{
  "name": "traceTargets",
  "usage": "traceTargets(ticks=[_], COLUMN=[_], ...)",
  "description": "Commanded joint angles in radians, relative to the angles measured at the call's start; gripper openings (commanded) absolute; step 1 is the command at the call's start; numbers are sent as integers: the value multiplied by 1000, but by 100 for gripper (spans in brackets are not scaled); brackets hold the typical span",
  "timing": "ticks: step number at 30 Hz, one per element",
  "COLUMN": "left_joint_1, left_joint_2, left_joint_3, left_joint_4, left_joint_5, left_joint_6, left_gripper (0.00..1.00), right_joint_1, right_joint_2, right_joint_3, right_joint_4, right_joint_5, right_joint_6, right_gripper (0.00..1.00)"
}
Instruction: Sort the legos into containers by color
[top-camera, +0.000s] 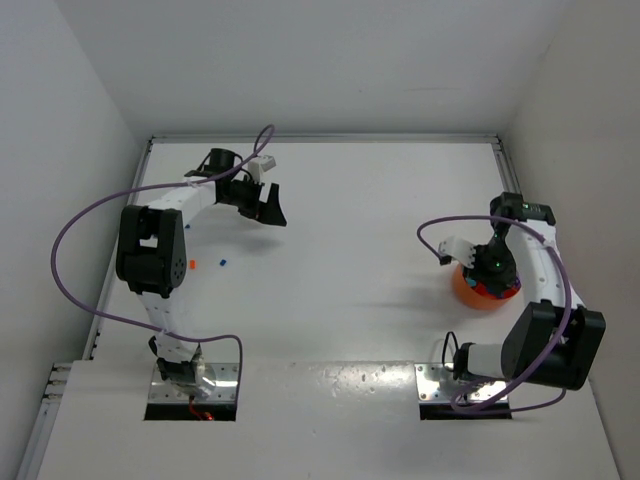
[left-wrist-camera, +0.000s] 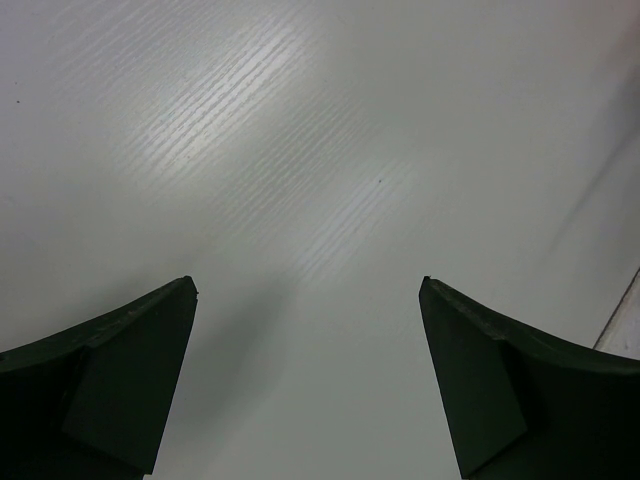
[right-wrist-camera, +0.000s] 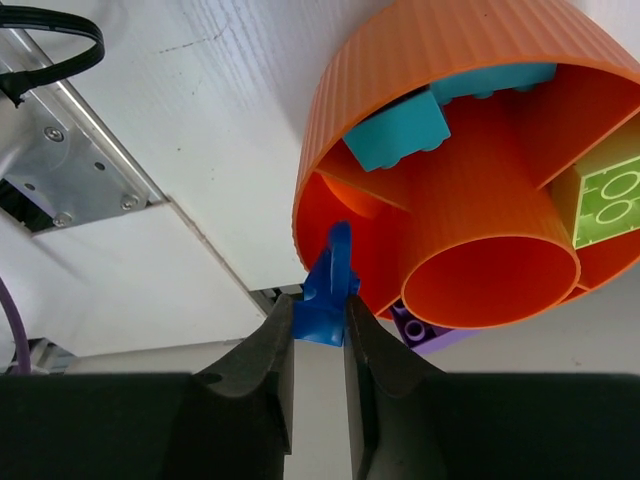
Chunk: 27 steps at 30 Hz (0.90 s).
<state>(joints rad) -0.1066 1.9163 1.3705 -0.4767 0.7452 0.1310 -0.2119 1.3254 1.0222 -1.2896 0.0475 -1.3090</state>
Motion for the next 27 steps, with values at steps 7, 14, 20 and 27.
traceTargets(ticks=[7, 14, 20, 27], left_joint_1=[8, 8, 8, 8], left_joint_2=[-22, -22, -22, -22], left_joint_3=[1, 1, 1, 1], left_joint_4=[16, 7, 7, -2], left_joint_5=[31, 31, 31, 31], left_joint_6=[12, 12, 12, 12], left_gripper=[100, 100, 100, 100], right_joint_1=[16, 25, 34, 62], right_joint_2=[-9, 49, 95, 165], right_joint_3=[-10, 47, 78, 121], right_joint_4=[26, 6, 9, 51], right_joint_5=[-67, -144, -166, -184], right_joint_6=[-12, 30, 83, 226], right_gripper=[23, 15, 11, 9])
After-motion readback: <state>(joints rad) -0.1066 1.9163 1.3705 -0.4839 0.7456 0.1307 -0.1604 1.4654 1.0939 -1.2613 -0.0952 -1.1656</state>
